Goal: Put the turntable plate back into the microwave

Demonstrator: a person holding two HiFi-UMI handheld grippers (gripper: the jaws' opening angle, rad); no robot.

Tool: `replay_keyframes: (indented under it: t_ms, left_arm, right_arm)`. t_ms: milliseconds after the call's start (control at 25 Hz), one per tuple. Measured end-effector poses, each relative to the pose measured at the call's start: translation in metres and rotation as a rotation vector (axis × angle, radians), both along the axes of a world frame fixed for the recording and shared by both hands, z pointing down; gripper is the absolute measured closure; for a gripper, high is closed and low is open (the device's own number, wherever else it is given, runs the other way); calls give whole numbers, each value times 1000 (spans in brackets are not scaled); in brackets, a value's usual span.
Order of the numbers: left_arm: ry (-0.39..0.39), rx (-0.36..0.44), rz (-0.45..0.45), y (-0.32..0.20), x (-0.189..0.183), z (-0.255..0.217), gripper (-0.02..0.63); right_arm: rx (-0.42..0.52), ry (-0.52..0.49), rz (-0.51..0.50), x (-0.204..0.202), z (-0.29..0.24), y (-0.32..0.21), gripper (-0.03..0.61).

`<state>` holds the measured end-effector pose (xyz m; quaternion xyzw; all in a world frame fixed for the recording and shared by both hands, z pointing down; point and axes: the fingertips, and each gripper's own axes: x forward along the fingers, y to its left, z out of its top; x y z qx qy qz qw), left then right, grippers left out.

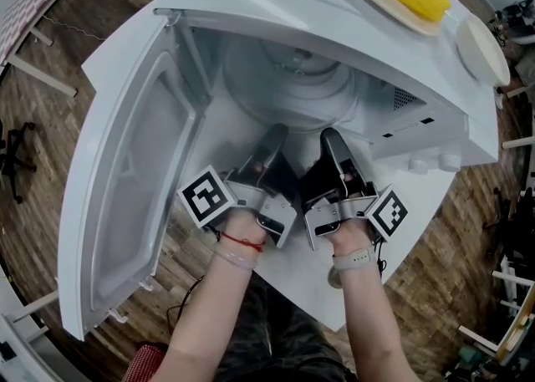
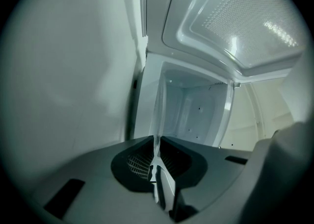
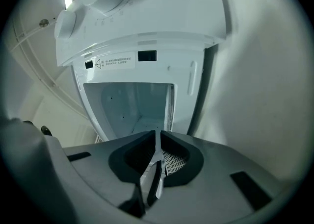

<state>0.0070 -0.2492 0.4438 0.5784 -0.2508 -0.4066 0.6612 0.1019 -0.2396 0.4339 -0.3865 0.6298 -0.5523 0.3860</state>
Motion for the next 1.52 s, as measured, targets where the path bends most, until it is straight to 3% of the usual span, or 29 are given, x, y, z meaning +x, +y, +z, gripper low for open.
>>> replay_keyframes:
  t_ms: [720,1200,1520]
  left_arm:
    - [17,-16,-4,-13,9,-3,569]
    - [10,17,-6,-22,11,-21,569]
    - [29,-16,1,-26,17,-12,569]
  right_arm:
    - [-20,-18,34,13,9,2,528]
    - [-45,-51,42,13,17,9,529]
    - [-44,-55,49,16,17,11,531]
